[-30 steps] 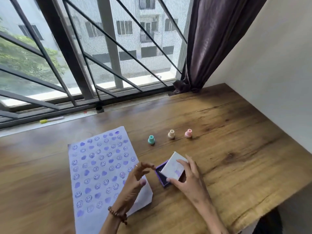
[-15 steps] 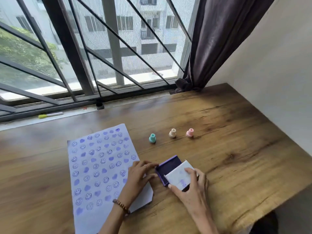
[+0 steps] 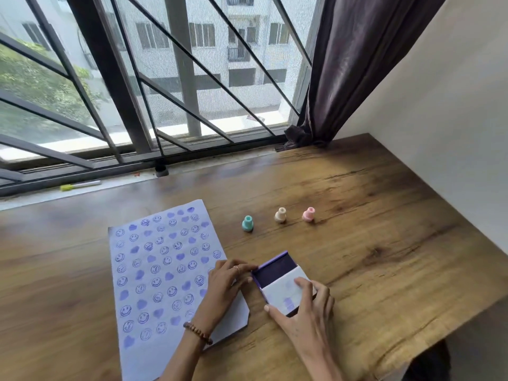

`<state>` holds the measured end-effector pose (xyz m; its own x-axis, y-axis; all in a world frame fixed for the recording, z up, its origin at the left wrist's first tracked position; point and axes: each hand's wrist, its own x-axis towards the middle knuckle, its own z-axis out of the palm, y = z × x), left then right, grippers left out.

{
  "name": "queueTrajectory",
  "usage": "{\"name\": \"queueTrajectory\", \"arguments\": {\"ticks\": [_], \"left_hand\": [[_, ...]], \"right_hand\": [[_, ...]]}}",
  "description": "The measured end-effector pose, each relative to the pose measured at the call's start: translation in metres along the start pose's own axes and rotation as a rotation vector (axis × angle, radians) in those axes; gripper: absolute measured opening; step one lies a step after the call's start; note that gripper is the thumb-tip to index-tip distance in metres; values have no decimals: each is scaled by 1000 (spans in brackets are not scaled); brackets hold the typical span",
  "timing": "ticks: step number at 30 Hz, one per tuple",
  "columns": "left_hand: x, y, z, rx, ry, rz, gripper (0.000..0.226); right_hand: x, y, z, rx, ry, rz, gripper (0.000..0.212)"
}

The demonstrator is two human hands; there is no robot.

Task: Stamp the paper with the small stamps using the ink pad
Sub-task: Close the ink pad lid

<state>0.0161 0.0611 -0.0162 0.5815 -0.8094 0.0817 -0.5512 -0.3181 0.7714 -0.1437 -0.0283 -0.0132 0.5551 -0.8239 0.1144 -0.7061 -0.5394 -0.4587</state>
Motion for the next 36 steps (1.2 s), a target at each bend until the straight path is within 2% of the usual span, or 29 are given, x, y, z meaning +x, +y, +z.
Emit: {"name": "queueTrajectory", "arguments": {"ticks": [6, 11, 17, 23, 25, 28, 36], "left_hand": [[0, 0, -1, -3, -15, -3, 26], [0, -1, -2, -20, -32, -37, 24], [5, 5, -5, -41, -53, -91, 20], [-19, 16, -2, 29, 122, -46, 9], [-27, 20, 5, 104, 74, -15, 10], [-29, 29, 17, 262, -63, 1, 28], [43, 79, 61, 490, -169, 64, 41]], "right_hand": [[15, -13, -1, -155, -2, -4, 80], [26, -24, 1, -140, -100, 41, 80], [30, -26, 3, -128, -117, 55, 80], [24, -7, -1, 85, -52, -6, 43], [19, -1, -3, 38, -40, -22, 46], [17, 9, -5, 7, -23, -4, 46], [67, 50, -20, -53, 127, 94, 53]]}}
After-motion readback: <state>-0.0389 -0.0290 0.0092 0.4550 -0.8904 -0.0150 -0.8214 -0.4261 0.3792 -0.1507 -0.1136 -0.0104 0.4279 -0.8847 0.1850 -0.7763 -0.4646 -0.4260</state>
